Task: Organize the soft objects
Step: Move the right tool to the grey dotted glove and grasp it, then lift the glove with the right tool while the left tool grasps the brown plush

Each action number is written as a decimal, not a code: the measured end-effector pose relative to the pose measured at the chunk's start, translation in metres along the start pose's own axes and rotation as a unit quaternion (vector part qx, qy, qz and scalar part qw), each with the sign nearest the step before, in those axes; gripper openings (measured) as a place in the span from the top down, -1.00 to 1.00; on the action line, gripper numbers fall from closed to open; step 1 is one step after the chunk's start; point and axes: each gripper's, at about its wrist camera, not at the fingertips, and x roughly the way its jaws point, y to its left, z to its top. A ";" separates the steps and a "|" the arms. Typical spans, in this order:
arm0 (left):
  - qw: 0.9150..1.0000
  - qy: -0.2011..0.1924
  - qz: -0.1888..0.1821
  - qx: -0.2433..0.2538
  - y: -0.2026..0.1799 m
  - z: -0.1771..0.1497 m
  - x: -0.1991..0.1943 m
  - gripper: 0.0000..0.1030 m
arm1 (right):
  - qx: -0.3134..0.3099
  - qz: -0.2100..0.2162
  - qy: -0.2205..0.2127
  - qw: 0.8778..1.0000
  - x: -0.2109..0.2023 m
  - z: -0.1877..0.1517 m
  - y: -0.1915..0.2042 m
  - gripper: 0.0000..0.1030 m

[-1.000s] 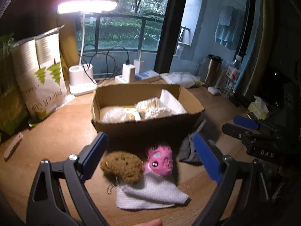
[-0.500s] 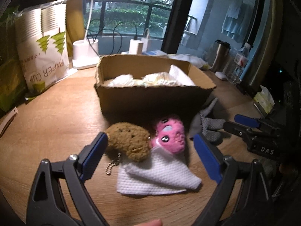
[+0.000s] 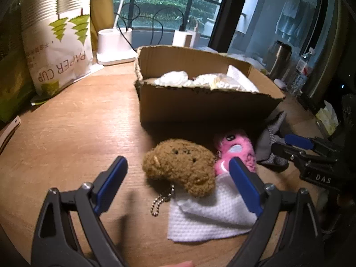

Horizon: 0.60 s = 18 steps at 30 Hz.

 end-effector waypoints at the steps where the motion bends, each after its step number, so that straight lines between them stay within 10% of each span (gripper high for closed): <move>1: 1.000 0.003 0.001 0.002 -0.001 0.001 0.003 -0.82 | 0.000 0.000 0.000 1.000 0.001 0.000 0.000 -0.18; 15: 0.999 0.026 0.021 0.027 -0.010 0.005 0.026 -0.78 | -0.015 -0.005 0.023 1.000 0.026 0.005 -0.003 0.00; 18: 0.999 0.031 0.024 0.034 -0.012 0.005 0.027 -0.36 | -0.016 -0.004 0.021 1.000 0.024 0.006 -0.007 0.29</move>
